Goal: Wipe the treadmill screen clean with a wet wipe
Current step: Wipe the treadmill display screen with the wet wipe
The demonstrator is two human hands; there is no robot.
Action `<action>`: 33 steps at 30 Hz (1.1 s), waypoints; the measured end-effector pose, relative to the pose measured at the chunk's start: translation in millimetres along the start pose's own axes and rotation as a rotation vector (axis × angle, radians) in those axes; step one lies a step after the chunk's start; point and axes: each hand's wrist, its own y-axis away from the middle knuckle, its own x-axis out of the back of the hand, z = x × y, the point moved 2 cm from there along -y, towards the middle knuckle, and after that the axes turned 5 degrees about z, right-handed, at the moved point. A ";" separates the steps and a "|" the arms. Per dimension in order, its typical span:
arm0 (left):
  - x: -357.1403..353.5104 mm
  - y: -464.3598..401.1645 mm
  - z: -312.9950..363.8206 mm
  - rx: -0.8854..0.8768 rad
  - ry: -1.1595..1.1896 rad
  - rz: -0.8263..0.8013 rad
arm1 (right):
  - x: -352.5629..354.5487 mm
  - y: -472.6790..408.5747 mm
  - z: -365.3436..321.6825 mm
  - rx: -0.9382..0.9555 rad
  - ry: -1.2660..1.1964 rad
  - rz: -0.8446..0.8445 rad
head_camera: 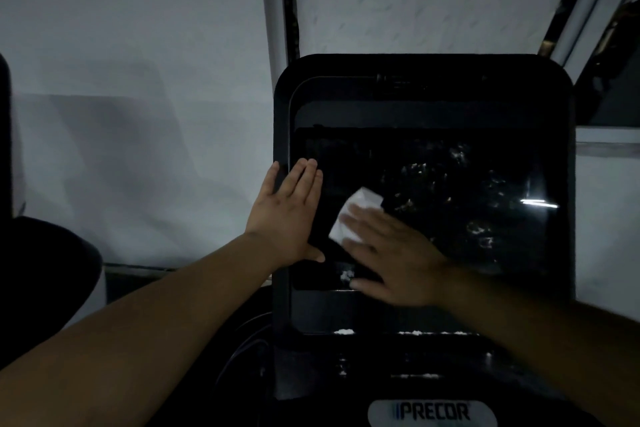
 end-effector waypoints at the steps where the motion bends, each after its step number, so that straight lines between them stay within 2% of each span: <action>1: -0.6 -0.3 -0.1 -0.001 -0.004 0.000 | -6.4 12.2 -13.5 0.018 -0.019 0.003; 4: -0.9 -0.6 0.4 -0.003 -0.021 -0.009 | -16.3 35.9 -38.7 0.090 -0.060 -0.030; 8: -0.7 -0.4 0.7 -0.001 -0.019 -0.008 | -11.8 35.6 -28.9 0.139 -0.018 -0.050; 15: -2.1 -0.5 0.5 0.001 -0.007 -0.008 | -23.8 37.5 -51.2 -0.040 -0.023 -0.002; 20: -4.2 -1.5 0.0 0.004 0.026 0.007 | -16.4 75.6 -33.4 -0.135 0.002 0.051; 23: -6.8 1.6 1.5 0.046 0.105 0.046 | -22.7 68.9 -53.8 -0.237 0.007 0.091; 28: 0.2 -5.6 20.5 0.072 0.253 0.135 | -32.9 47.0 -87.6 -0.406 0.002 0.049; 33: -1.3 -15.1 35.5 0.097 0.180 0.180 | -34.0 69.6 -77.1 -0.555 0.024 0.076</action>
